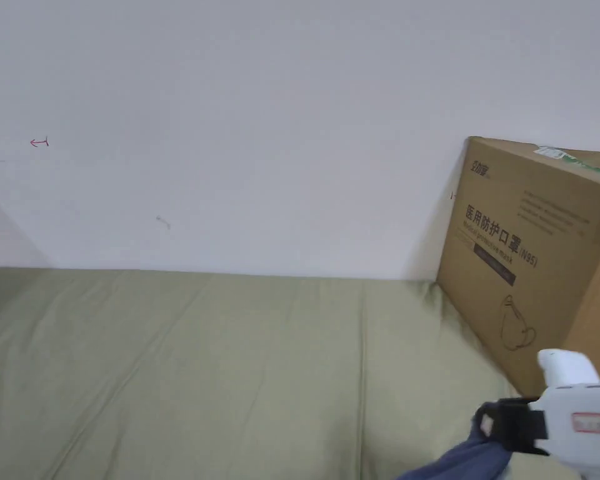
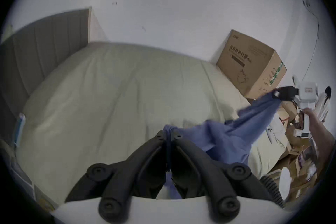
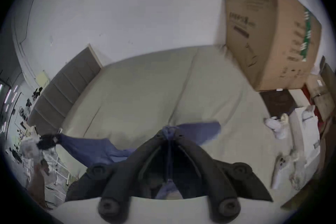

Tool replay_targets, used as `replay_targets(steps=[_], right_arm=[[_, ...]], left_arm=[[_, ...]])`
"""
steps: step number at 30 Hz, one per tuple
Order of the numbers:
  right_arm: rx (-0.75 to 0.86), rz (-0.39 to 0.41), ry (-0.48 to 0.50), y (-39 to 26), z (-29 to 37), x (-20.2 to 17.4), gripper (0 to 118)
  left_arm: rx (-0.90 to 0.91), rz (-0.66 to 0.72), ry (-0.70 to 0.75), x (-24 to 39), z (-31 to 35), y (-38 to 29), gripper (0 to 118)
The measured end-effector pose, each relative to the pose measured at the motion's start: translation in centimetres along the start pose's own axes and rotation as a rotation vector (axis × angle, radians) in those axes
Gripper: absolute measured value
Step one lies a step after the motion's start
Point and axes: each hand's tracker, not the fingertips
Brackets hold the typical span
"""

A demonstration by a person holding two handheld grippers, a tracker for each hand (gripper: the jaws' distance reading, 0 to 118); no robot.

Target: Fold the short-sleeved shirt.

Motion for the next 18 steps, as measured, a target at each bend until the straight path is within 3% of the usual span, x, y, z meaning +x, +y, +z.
replay_targets(steps=[4,9,12,18], right_arm=[[0.092,0.007,-0.067,2.3,4.9,1.7,3],[0.178,-0.025,-0.056,6.3,9.4,1.4,3],[0.233,-0.028,-0.05,9.4,11.1,0.8,3],[0.302,0.021,-0.076,16.5,11.4,-1.8,3]], left_arm=[[0.091,-0.047,0.031,-1.4,2.5,7.1,2],[0.128,-0.078,0.033,-1.8,4.5,14.1,2],[0.158,-0.047,-0.014,-1.5,5.3,17.7,2],[0.219,-0.112,0.038,0.1,4.3,23.7,2]])
